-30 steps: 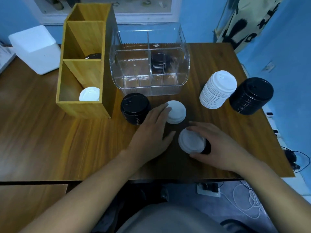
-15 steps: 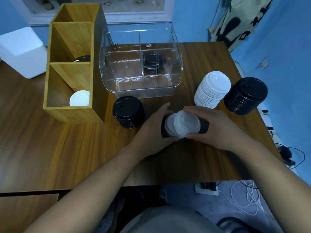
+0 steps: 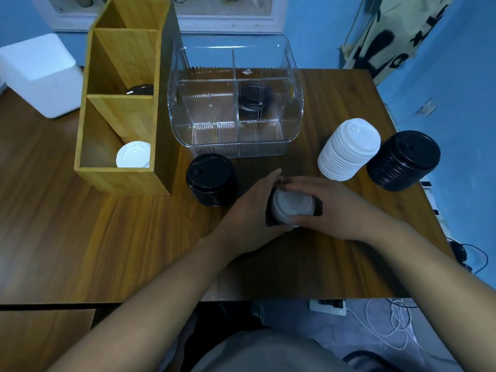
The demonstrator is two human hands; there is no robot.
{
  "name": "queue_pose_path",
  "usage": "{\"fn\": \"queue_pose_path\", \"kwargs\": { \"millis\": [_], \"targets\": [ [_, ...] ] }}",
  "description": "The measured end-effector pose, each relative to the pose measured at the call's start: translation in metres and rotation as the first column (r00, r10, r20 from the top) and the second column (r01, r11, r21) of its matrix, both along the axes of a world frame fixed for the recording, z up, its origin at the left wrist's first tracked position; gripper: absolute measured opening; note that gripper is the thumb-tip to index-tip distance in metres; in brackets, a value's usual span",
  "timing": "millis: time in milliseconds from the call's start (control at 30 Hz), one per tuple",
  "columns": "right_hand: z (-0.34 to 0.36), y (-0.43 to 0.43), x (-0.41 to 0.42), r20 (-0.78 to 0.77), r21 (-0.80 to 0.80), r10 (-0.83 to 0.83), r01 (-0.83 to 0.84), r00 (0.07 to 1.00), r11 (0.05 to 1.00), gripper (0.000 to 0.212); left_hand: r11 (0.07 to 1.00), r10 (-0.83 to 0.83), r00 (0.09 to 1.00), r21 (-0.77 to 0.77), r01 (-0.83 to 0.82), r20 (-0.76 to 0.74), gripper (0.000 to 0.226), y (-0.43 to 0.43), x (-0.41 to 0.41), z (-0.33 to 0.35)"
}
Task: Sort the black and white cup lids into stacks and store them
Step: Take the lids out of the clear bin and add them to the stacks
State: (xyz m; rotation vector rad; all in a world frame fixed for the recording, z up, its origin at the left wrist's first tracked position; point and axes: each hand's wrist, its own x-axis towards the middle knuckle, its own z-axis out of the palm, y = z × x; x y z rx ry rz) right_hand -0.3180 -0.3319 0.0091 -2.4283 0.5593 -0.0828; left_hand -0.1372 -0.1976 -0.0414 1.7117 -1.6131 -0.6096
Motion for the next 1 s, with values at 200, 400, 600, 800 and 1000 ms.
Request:
{"fn": "queue_pose_path", "kwargs": {
  "millis": [200, 400, 600, 800, 1000],
  "targets": [
    [-0.01, 0.009, 0.0, 0.023, 0.015, -0.062, 0.061, 0.998, 0.998, 0.067, 0.999, -0.02, 0.999, -0.038, 0.022, 0.051, 0.097, -0.001, 0.0, -0.004],
    [-0.003, 0.006, 0.005, -0.029, 0.023, -0.083, 0.083, 0.996, 0.996, 0.065, 1.0, 0.013, 0.997, 0.003, -0.013, 0.076, 0.091, 0.0, -0.004, 0.001],
    [0.009, -0.002, 0.036, -0.065, -0.075, -0.083, 0.078, 0.994, 0.994, 0.063, 0.992, 0.108, 0.968, -0.086, -0.091, 0.226, 0.085, 0.006, -0.003, 0.026],
    [0.016, 0.002, 0.051, -0.165, -0.225, -0.055, 0.017, 0.985, 0.974, 0.062, 0.964, 0.239, 0.873, -0.212, -0.161, 0.426, 0.06, 0.033, 0.035, 0.057],
    [0.029, 0.003, 0.057, -0.094, -0.208, -0.027, 0.007, 0.995, 0.978, 0.052, 0.912, 0.411, 0.841, -0.16, -0.378, 0.352, 0.063, 0.043, 0.07, 0.043]
  ]
}}
